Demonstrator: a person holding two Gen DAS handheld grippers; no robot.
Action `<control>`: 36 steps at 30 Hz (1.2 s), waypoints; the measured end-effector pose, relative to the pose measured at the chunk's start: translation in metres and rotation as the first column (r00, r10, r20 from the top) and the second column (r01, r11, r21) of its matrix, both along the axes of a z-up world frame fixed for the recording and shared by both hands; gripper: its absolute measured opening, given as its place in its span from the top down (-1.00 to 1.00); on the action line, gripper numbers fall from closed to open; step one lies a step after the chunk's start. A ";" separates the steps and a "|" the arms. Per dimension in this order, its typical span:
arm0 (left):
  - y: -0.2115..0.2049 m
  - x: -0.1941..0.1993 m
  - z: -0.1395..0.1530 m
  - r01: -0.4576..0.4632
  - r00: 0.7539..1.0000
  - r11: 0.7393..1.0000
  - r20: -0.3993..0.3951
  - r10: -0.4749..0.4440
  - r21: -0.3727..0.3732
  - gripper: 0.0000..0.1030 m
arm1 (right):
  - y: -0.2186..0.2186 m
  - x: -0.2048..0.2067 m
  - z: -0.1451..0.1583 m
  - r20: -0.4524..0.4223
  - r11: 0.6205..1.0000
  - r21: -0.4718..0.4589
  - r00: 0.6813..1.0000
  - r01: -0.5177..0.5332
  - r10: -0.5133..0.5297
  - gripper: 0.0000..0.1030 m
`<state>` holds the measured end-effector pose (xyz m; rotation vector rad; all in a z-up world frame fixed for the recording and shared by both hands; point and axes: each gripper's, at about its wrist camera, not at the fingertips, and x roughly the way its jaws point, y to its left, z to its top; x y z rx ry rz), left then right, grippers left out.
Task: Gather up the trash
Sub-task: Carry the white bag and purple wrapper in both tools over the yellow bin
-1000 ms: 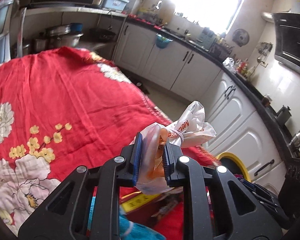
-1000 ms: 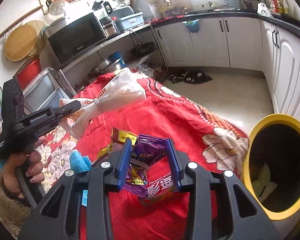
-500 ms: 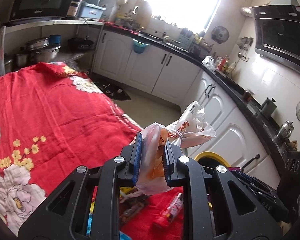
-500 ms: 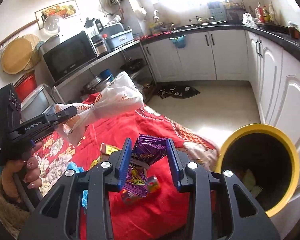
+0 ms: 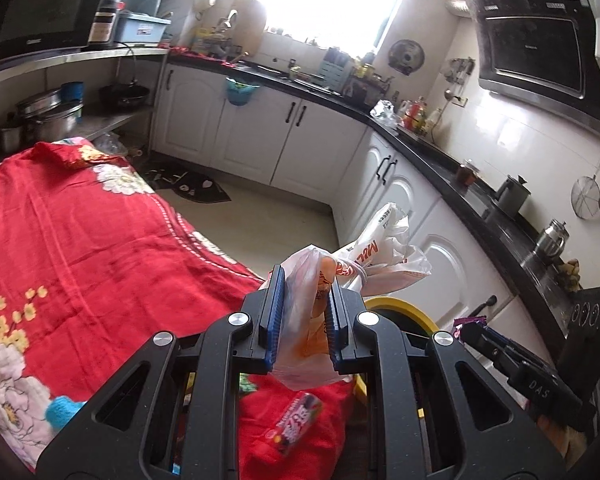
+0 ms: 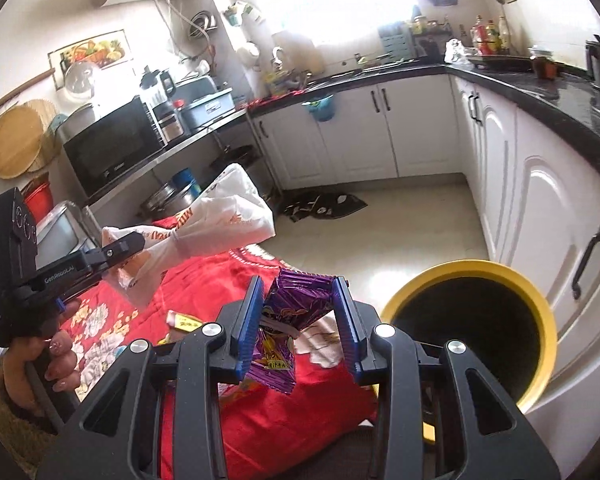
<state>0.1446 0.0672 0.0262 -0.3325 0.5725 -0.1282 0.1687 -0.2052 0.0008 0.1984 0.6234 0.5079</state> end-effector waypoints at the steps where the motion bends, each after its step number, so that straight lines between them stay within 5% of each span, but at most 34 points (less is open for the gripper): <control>1: -0.003 0.002 0.000 0.006 1.000 1.000 0.000 -0.006 0.001 0.74 | -0.005 0.000 0.000 0.002 1.000 0.001 1.000 0.012 -0.012 0.34; 36: -0.118 0.048 -0.030 0.205 0.976 0.977 -0.087 -0.199 0.060 0.74 | -0.112 0.004 -0.024 0.019 0.953 -0.076 0.956 0.293 -0.293 0.34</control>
